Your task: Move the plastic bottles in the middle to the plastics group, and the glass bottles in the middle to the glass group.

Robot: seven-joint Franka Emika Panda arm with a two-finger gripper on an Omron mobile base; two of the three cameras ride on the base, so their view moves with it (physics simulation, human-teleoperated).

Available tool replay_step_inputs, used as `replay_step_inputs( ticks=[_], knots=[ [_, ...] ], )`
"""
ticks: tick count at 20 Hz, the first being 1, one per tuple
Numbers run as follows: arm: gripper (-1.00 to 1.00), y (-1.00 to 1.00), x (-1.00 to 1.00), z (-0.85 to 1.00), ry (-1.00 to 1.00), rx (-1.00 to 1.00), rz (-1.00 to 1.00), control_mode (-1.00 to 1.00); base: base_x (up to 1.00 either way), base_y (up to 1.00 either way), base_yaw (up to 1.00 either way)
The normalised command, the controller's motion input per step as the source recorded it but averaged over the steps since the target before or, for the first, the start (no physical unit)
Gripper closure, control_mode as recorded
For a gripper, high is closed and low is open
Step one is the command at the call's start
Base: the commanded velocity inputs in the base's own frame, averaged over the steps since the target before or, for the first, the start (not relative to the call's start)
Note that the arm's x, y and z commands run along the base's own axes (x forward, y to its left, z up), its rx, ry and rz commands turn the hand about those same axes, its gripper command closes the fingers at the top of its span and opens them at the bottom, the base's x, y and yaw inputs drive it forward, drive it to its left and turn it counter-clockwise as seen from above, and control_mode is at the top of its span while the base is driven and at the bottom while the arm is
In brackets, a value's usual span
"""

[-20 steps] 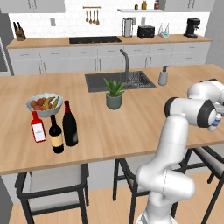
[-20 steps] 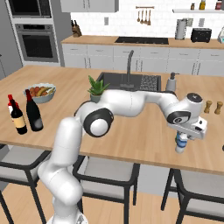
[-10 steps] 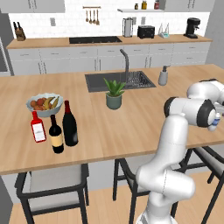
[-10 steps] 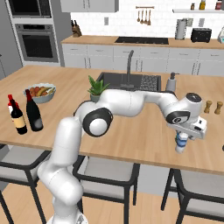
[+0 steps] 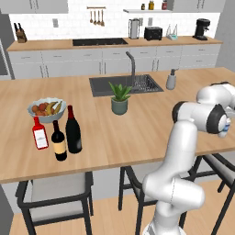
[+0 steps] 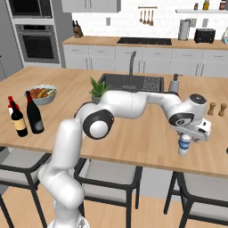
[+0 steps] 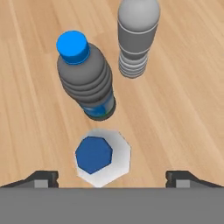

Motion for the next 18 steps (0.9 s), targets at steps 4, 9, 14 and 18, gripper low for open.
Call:
replay_step_inputs(
  ticks=[4,9,14,18],
  knots=[
    [-1.0,0.19,-0.58,0.52,-0.13,0.0,0.0,-1.0,0.0,0.0,0.0],
    [-1.0,0.71,-0.78,0.25,-0.06,0.0,0.0,-1.0,0.0,0.0,0.0],
    [-1.0,0.93,-0.78,0.0,0.0,-0.01,0.0,-1.0,0.0,0.0,0.0],
    [-1.0,1.0,-0.68,0.12,0.0,-0.02,0.0,-1.0,0.0,0.0,0.0]
  ],
)
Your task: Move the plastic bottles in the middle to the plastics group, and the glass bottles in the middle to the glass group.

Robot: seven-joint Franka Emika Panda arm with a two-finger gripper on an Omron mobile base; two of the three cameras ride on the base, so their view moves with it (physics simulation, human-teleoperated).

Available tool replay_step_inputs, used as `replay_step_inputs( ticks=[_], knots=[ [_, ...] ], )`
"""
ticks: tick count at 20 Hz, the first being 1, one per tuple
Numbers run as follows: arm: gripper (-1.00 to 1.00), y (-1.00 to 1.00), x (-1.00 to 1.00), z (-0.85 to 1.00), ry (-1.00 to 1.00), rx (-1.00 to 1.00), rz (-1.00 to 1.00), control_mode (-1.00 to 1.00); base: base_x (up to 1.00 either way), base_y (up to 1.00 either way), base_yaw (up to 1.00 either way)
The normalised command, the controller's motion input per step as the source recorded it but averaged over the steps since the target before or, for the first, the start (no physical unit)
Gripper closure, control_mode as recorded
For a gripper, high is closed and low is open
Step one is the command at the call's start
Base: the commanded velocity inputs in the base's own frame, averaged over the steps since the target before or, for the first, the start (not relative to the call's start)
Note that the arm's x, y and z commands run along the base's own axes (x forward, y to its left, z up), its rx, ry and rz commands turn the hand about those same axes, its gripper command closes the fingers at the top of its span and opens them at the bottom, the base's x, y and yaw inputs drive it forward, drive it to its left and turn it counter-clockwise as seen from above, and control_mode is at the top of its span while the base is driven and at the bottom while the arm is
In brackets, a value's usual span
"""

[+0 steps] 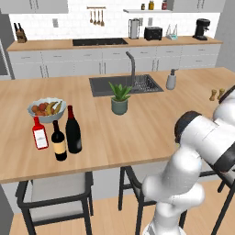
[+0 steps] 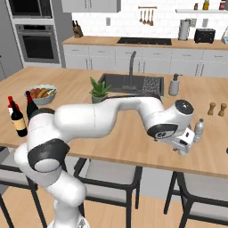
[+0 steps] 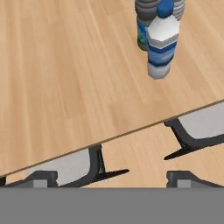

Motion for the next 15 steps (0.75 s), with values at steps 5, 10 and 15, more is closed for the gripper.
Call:
replay_step_inputs(
  ticks=[5,10,15],
  knots=[
    [-1.0,0.94,-0.61,0.33,0.02,-0.09,0.0,-1.0,0.0,0.0,0.0],
    [-1.0,0.57,-0.77,0.42,0.01,-0.07,0.1,-1.0,0.0,0.0,0.0],
    [-1.0,0.57,-0.76,0.63,0.0,-0.14,0.21,-1.0,0.0,0.0,0.0]
  ],
)
